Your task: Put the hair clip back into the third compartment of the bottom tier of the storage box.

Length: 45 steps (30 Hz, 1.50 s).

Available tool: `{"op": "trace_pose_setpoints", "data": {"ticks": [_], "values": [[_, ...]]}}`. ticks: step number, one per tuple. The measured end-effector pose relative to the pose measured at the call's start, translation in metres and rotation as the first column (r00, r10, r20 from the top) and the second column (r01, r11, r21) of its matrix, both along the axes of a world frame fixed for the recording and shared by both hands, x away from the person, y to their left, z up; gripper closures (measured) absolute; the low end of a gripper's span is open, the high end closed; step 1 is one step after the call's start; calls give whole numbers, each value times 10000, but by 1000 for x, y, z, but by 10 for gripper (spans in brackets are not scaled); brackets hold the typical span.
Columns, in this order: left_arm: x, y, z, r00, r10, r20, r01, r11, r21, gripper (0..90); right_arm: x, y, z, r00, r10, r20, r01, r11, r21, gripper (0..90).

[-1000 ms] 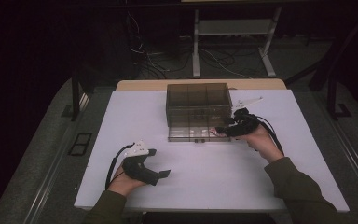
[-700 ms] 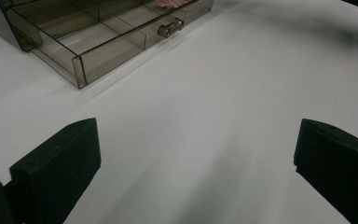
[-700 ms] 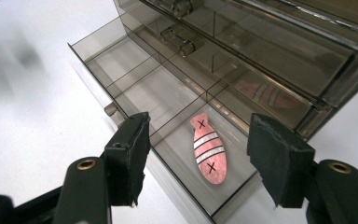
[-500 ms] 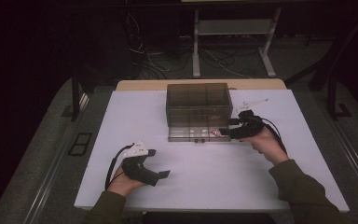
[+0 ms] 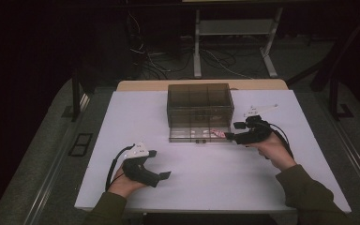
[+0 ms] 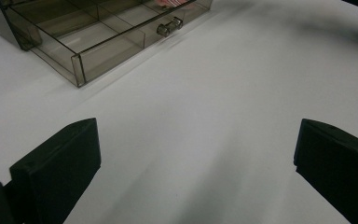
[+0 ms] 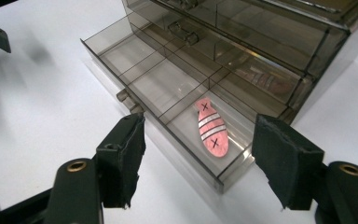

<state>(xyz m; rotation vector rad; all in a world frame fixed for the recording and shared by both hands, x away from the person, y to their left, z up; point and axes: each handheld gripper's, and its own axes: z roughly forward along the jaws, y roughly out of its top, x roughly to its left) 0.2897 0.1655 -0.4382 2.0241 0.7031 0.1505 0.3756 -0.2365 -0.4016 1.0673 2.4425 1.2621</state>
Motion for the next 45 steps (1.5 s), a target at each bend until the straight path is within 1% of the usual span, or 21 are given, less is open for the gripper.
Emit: {"op": "trace_pose_setpoints", "data": {"ticks": [3,11,15,18,22,31,45], "values": [[0,0,0,10000,15,1,-15,10000,-1,0,-3,-4,-1,10000,-42,-8,42,10000,87,319],[0,0,0,10000,-12,11,12,10000,3,0,-15,-13,-3,9997,-222,51,222,9997,80,288],[0,0,0,10000,-14,7,14,10000,7,0,-20,-16,-3,9994,-286,171,285,9996,65,278],[0,0,0,10000,-16,9,16,10000,12,0,-24,-18,-3,9991,-366,224,362,9992,175,266],[0,0,0,10000,-10,6,10,10000,12,0,-29,-20,-4,9977,-502,450,492,9985,231,252],[-1,0,0,10000,-2,14,2,10000,30,0,-40,-25,-6,9958,-592,705,569,9978,348,213],[-1,0,0,10000,7,16,-7,10000,36,0,-57,-31,-15,9941,-661,856,643,9977,233,195]]}}
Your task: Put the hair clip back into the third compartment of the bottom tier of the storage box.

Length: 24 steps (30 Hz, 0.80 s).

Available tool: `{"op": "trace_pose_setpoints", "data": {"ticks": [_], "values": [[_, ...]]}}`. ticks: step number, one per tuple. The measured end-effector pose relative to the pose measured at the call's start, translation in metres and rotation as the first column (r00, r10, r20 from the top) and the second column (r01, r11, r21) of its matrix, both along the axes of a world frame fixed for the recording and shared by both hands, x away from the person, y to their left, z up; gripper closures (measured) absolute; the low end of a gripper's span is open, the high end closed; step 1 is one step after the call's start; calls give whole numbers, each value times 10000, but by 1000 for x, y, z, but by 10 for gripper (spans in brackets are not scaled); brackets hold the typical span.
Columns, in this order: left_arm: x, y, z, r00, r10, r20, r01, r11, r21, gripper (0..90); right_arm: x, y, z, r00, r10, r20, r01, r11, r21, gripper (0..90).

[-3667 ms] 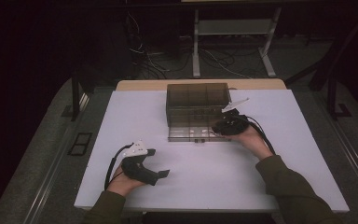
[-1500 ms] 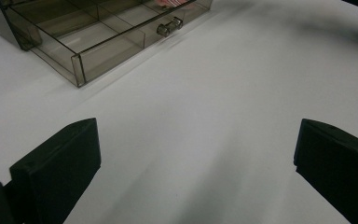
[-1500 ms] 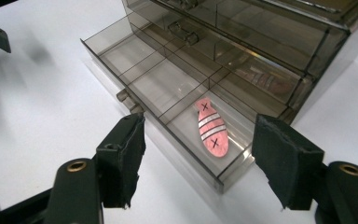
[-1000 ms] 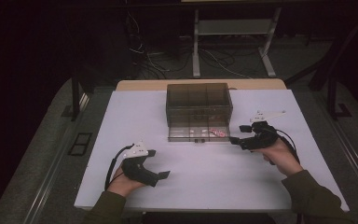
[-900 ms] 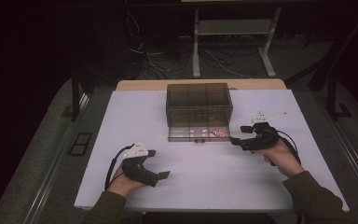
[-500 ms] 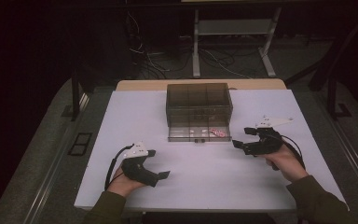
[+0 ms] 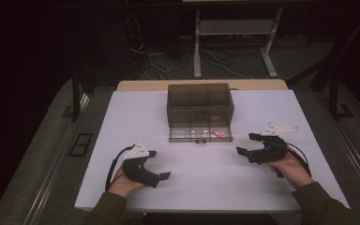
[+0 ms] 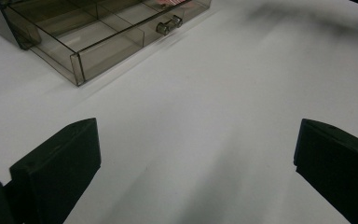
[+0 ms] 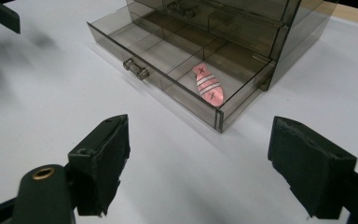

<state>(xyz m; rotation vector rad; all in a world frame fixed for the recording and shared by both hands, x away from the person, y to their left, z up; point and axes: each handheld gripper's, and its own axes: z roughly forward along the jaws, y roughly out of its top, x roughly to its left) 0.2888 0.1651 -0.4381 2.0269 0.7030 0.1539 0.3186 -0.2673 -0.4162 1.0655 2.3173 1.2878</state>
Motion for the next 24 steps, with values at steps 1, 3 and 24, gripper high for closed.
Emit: {"op": "trace_pose_setpoints", "data": {"ticks": [1,3,24], "values": [[0,0,0,10000,-1,3,1,10000,6,0,-1,0,-1,10000,-1,5,1,10000,4,195],[0,0,0,10000,-6,4,6,10000,7,0,-4,-1,-2,10000,10,-4,-10,10000,17,193],[0,0,0,10000,0,15,0,10000,31,0,-26,-15,-15,10000,-52,-23,52,9999,110,189]]}}
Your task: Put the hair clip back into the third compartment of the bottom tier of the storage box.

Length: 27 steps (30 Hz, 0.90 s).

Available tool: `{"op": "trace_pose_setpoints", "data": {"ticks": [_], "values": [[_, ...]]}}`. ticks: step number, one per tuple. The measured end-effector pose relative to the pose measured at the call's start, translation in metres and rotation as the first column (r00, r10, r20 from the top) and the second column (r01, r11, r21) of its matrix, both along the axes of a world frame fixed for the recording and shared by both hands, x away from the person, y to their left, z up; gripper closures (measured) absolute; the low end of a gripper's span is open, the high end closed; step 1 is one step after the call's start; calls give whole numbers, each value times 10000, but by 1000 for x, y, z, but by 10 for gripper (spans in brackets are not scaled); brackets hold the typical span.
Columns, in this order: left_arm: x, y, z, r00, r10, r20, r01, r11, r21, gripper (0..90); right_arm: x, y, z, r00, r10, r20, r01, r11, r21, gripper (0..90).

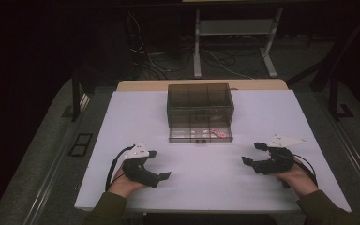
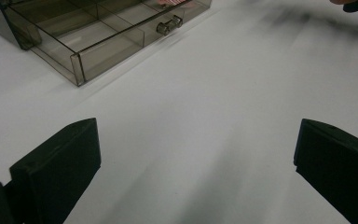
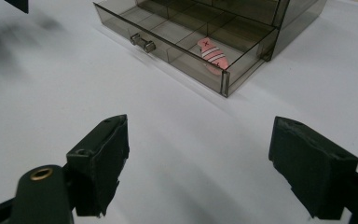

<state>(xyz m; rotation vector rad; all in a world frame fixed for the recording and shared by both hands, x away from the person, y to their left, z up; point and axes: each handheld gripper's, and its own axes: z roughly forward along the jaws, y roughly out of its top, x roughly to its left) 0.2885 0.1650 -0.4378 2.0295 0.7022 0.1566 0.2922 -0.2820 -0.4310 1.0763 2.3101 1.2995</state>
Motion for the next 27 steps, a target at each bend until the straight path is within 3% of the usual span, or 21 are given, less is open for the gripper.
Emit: {"op": "trace_pose_setpoints", "data": {"ticks": [17,27], "values": [[0,0,-1,10000,22,-6,-22,10000,1,0,-13,-6,-3,10000,79,53,-79,10000,-20,189],[0,0,-1,10000,54,-24,-53,10000,20,0,-21,-7,-5,9997,177,162,-172,9994,-306,181]]}}
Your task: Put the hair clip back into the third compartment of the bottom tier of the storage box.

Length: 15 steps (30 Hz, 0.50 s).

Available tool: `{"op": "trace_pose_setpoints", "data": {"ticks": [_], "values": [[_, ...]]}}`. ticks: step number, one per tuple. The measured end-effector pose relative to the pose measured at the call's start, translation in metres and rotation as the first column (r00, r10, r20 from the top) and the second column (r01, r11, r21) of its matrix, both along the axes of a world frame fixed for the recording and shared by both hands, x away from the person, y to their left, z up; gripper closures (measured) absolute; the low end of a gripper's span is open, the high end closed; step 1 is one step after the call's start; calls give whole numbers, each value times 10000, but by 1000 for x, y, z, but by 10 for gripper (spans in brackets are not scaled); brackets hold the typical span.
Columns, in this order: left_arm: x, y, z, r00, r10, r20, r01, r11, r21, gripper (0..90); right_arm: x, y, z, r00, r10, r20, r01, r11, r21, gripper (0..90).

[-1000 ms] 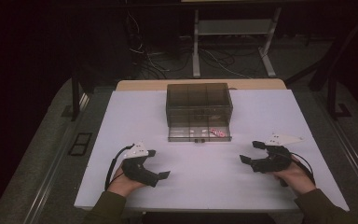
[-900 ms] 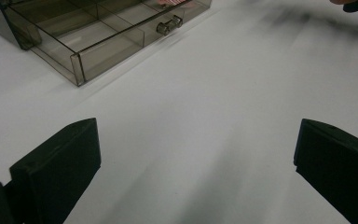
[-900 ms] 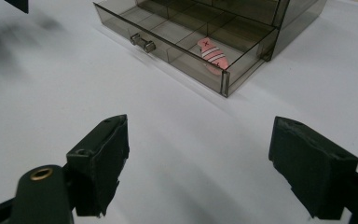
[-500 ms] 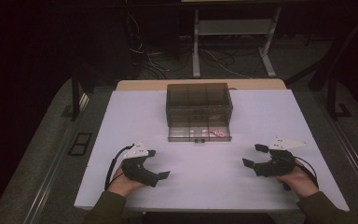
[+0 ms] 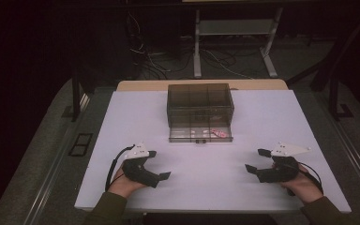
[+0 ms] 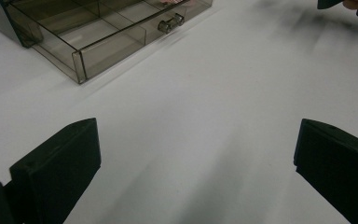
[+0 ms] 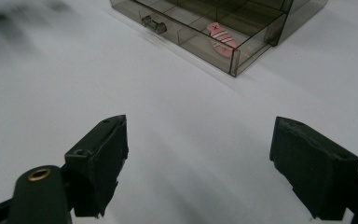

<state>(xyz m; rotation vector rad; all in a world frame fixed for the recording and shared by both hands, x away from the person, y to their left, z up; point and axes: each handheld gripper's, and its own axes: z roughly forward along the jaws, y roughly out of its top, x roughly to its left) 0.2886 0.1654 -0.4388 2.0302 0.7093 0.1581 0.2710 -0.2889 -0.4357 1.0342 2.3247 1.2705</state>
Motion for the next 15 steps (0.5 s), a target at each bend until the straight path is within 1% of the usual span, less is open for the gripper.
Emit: {"op": "trace_pose_setpoints", "data": {"ticks": [8,15], "values": [[0,1,0,10000,3,-8,-3,10000,50,0,-2,-2,-2,10000,10,-41,-10,10000,56,181],[0,1,-1,10000,21,-26,-21,9999,112,0,-3,-4,-5,10000,30,-78,-30,10000,8,181]]}}
